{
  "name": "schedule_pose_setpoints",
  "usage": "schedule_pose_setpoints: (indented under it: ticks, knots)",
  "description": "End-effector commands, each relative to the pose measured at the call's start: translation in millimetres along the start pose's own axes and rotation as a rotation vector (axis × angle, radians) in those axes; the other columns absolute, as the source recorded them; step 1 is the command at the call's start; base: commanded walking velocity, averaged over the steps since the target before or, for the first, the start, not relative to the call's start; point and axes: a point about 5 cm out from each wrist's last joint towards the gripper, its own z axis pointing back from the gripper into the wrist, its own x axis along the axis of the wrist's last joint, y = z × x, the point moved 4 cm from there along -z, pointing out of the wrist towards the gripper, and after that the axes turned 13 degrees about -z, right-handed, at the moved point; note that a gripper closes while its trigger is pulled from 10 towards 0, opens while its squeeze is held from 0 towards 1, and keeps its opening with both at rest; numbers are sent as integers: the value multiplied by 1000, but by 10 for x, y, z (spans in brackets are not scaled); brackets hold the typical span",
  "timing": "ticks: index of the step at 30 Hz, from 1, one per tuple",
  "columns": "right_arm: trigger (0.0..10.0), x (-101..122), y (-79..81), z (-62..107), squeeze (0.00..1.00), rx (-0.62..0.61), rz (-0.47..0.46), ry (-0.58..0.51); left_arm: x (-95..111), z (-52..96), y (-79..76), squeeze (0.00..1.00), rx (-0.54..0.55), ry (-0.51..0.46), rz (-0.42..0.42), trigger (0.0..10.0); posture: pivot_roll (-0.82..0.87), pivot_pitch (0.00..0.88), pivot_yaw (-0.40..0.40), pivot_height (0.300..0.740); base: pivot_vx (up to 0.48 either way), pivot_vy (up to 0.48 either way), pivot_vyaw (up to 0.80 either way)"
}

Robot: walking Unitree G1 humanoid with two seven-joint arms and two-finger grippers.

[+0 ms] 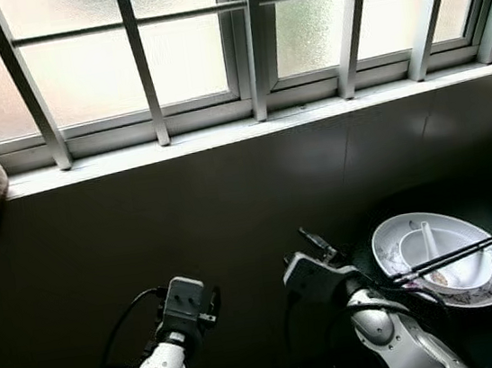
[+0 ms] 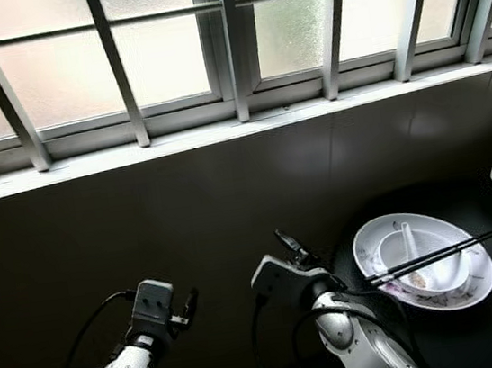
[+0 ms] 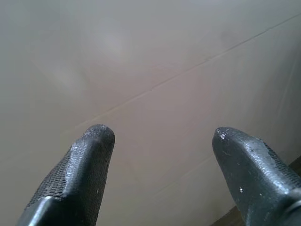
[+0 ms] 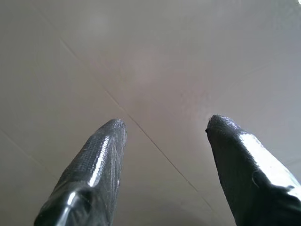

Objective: Kitchen organization

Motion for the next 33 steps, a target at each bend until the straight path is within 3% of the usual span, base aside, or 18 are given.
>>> schedule_pose_setpoints:
  ticks: [1,20,26,33]
  knots:
    - [10000,66,-15,-9,0,-8,-6,-21,28,-2,49,0,14,-17,2,10000,-22,0,26,740,0,0,-788]
    - [10000,-17,-78,-2,0,-36,69,5,3,-11,10,0,-15,2,-32,10000,-20,0,26,740,0,0,-79]
    - [10000,-99,-159,-12,0,-76,44,54,0,-10,17,0,-11,-3,-30,10000,-17,0,26,740,0,-379,0]
    - [10000,-149,-163,-10,0,-80,33,82,24,-4,33,0,-1,-19,-10,10000,-17,0,26,740,0,0,0]
